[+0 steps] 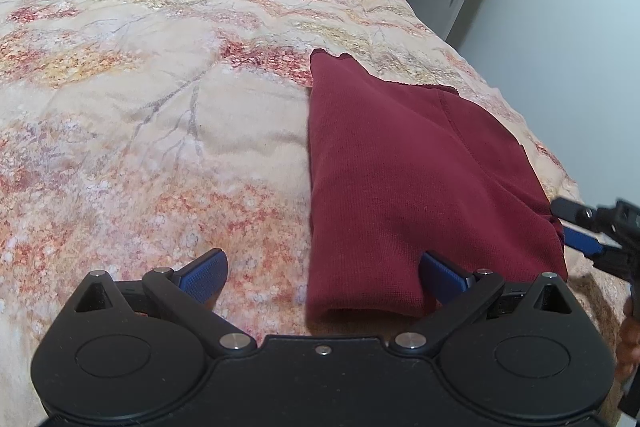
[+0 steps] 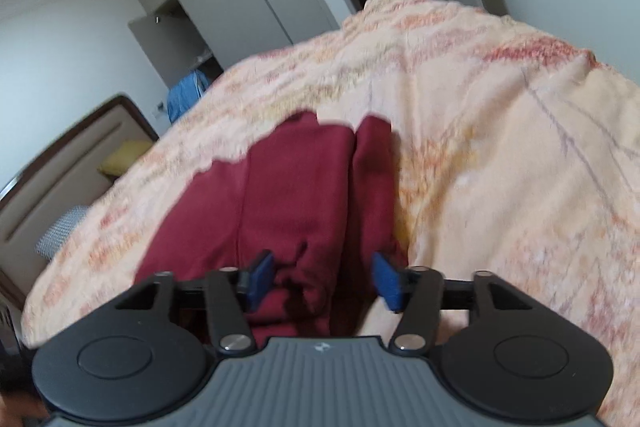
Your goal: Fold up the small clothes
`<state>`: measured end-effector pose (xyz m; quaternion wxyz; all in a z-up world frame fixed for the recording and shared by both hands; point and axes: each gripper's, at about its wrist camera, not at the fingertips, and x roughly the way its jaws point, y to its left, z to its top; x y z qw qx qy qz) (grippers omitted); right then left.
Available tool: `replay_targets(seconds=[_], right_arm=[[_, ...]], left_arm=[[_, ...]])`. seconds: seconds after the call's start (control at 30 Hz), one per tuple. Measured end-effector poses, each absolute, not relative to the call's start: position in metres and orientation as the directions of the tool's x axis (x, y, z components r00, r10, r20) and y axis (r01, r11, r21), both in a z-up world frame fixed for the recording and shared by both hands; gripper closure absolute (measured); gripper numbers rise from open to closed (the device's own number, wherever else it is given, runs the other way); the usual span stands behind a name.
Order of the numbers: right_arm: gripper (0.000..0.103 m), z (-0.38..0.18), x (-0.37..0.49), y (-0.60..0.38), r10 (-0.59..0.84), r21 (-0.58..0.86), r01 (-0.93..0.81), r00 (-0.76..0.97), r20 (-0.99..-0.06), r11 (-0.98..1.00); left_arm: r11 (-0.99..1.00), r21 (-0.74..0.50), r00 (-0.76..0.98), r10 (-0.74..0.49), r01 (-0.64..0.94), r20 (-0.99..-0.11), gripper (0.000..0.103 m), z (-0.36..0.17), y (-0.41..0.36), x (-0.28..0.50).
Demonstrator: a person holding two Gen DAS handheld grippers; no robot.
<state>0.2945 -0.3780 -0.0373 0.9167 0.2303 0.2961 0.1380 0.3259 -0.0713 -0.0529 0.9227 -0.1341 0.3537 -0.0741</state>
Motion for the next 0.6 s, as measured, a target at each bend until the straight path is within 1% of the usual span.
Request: replay_targets(seconds=[0.13,0.2,0.23,0.27,0.3,0.37,0.47,0.5,0.53,0.6], right_arm=[[0.036,-0.036,0.313,-0.380,0.384,0.523,-0.099,0.794,-0.470,0.846],[0.039,-0.039,0.321,-0.377,0.387,0.537,-0.090,0.793,-0.472,0.839],[0.047,-0.040,0.324,-0.375,0.388,0.543,-0.087,0.793,-0.470,0.835],[0.058,-0.041,0.327,-0.373,0.386,0.546,-0.083,0.794,-0.470,0.834],[0.063,-0.042,0.329,-0.370,0.379,0.542,-0.076,0.795,-0.473,0.837],[0.075,-0.042,0.331,-0.366,0.348,0.510,-0.065,0.803,-0.484,0.858],[0.089,-0.039,0.332,-0.365,0.319,0.473,-0.069,0.821,-0.473,0.878],[0.090,-0.036,0.332,-0.366,0.316,0.469,-0.074,0.828,-0.462,0.880],[0.094,-0.032,0.333,-0.368,0.313,0.464,-0.081,0.837,-0.448,0.882],[0.096,-0.021,0.331,-0.372,0.298,0.446,-0.096,0.862,-0.410,0.890]], left_arm=[[0.953,-0.300,0.738,-0.232,0.042,-0.633,0.001,-0.053,-0.072,0.326],[0.952,-0.304,0.737,-0.235,0.043,-0.633,0.001,-0.054,-0.072,0.326],[0.952,-0.304,0.736,-0.236,0.043,-0.634,0.001,-0.053,-0.072,0.326],[0.952,-0.304,0.735,-0.237,0.043,-0.636,0.001,-0.053,-0.073,0.327],[0.951,-0.304,0.733,-0.242,0.050,-0.636,0.001,-0.051,-0.074,0.328],[0.952,-0.296,0.726,-0.257,0.077,-0.637,0.001,-0.049,-0.080,0.333],[0.953,-0.282,0.727,-0.268,0.106,-0.632,0.001,-0.043,-0.089,0.340],[0.951,-0.288,0.726,-0.277,0.114,-0.629,0.001,-0.040,-0.091,0.342],[0.947,-0.297,0.726,-0.288,0.121,-0.624,0.001,-0.038,-0.093,0.344],[0.941,-0.309,0.727,-0.309,0.139,-0.613,0.001,-0.036,-0.098,0.347]])
